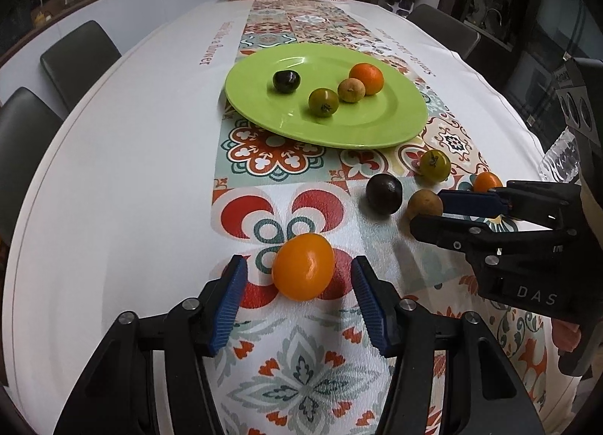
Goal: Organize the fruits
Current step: 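Grasp the mandarin with the left gripper while the right grasps another kiwi, then carry the mandarin and kiwi onto the green plate and open both grippers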
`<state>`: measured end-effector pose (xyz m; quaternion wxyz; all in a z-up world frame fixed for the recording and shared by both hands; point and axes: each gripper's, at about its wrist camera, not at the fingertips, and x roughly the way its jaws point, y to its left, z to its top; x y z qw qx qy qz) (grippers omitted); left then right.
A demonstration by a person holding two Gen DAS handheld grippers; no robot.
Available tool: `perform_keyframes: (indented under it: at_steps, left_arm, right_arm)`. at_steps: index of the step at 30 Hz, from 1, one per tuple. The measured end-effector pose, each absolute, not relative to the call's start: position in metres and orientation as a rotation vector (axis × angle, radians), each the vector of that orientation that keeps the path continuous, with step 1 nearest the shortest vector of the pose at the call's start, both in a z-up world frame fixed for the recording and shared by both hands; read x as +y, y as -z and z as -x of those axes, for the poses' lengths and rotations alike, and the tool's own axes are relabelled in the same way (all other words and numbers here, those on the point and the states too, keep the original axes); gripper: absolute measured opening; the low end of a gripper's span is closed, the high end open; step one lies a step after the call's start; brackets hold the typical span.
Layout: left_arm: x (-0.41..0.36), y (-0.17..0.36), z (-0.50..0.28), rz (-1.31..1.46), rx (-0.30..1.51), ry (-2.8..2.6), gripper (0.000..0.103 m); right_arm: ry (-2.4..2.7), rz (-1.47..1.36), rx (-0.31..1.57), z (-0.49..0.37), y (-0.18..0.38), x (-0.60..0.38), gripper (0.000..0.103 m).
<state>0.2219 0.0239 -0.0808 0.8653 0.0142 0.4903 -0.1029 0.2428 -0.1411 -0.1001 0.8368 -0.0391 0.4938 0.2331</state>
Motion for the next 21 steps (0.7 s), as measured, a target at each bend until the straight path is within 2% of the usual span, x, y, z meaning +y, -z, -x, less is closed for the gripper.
perform_keyframes:
  at_steps: [5, 7, 21]
  left_arm:
    - [0.022, 0.085, -0.225, -0.02, 1.044, 0.233, 0.038]
    - [0.022, 0.085, -0.226, -0.022, 1.045, 0.233, 0.033]
    - [0.016, 0.065, -0.215, -0.02, 0.995, 0.248, 0.033]
  right_arm:
    - [-0.498, 0.088, 1.045, -0.246, 0.101, -0.139, 0.035]
    - [-0.499, 0.092, 1.047, -0.247, 0.102, -0.138, 0.031]
    - [-0.513, 0.089, 1.007, -0.234, 0.089, -0.139, 0.031]
